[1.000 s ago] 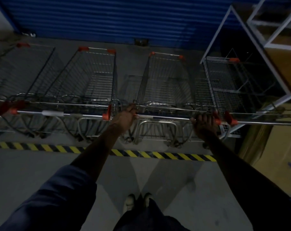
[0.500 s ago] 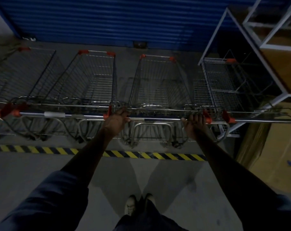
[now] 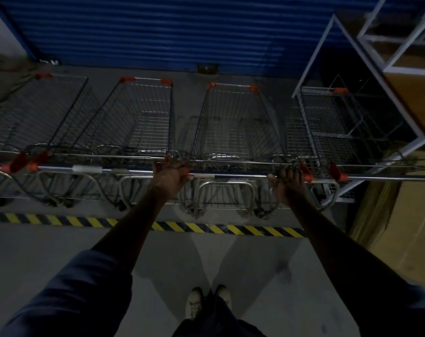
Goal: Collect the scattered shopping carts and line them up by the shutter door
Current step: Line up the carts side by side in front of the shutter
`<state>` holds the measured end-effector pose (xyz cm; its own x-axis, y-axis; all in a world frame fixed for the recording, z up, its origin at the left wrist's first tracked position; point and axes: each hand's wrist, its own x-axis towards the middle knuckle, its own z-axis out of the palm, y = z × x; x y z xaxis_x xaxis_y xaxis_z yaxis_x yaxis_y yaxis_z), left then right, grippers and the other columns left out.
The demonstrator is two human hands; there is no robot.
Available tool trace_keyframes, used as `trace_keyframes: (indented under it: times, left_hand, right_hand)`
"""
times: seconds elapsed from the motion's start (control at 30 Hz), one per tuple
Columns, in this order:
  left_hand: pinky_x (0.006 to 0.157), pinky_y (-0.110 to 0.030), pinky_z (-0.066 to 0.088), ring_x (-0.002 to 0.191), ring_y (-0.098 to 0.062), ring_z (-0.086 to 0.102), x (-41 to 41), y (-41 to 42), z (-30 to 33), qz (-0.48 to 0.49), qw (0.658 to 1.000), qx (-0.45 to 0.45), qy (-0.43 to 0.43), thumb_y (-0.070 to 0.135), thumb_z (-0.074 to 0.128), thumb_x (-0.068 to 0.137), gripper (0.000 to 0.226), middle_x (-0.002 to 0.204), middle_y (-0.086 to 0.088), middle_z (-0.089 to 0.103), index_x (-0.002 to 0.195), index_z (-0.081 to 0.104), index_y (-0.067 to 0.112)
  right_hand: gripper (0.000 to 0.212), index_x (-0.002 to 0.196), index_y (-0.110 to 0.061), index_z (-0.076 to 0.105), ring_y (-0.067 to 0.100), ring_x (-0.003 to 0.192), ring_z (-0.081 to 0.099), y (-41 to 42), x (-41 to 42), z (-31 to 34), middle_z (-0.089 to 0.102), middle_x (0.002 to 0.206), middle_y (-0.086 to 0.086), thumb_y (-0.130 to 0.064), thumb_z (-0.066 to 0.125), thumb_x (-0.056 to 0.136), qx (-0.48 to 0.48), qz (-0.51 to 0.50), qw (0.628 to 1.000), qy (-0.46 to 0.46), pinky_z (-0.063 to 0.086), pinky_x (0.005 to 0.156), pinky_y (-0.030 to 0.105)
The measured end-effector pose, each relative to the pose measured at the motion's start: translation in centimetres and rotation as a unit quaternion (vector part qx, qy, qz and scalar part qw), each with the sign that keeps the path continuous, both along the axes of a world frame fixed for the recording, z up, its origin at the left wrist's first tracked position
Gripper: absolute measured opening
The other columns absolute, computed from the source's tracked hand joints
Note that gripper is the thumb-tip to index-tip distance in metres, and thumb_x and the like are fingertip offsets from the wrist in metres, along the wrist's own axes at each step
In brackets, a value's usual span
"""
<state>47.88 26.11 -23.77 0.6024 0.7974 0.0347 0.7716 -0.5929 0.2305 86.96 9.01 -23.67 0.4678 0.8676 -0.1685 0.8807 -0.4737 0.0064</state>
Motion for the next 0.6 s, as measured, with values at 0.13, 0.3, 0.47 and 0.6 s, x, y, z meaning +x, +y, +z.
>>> trace_keyframes:
  times: [0.13,0.3,0.47,0.6]
  left_hand:
    - [0.118,-0.075,0.004,0.159,-0.028,0.011,0.2,-0.2,-0.3,0.010,1.000,-0.024,-0.016,0.060,0.051,0.100,0.044,0.164,0.022,0.035,0.144,0.053,0.051]
    - [0.115,-0.078,0.013,0.160,-0.029,0.010,0.2,-0.8,-0.8,0.015,1.000,-0.011,-0.008,0.070,0.035,0.099,0.052,0.164,0.021,0.034,0.144,0.048,0.049]
    - [0.119,-0.070,0.015,0.148,-0.031,0.036,2.6,-1.7,0.7,0.043,0.997,0.052,0.035,0.071,0.030,0.102,0.050,0.153,0.011,0.050,0.129,0.058,0.041]
    - [0.118,-0.068,0.016,0.137,-0.031,0.049,7.5,-2.0,1.3,0.037,0.996,0.084,0.007,0.061,0.029,0.103,0.049,0.137,0.000,0.062,0.128,0.059,0.031]
  right_hand:
    - [0.091,0.149,0.003,0.043,0.047,0.146,0.036,-0.3,-0.2,0.1,0.043,0.154,0.031,-0.068,0.014,0.101,0.027,0.000,1.000,-0.006,0.020,0.125,0.058]
    - [0.089,0.136,0.004,0.056,0.054,0.129,0.055,-0.2,0.6,-2.2,0.058,0.136,0.036,-0.069,0.015,0.107,0.067,-0.009,0.997,0.024,0.040,0.113,0.066]
    - [0.058,0.127,0.000,0.063,0.043,0.121,0.061,-1.6,1.8,-1.3,0.065,0.128,0.026,-0.053,0.049,0.109,0.158,0.007,0.987,0.035,0.051,0.100,0.051]
    - [0.058,0.140,0.000,0.059,0.042,0.127,0.055,-4.4,5.8,0.7,0.059,0.137,0.024,-0.047,0.040,0.113,0.229,-0.002,0.972,0.055,0.046,0.108,0.054]
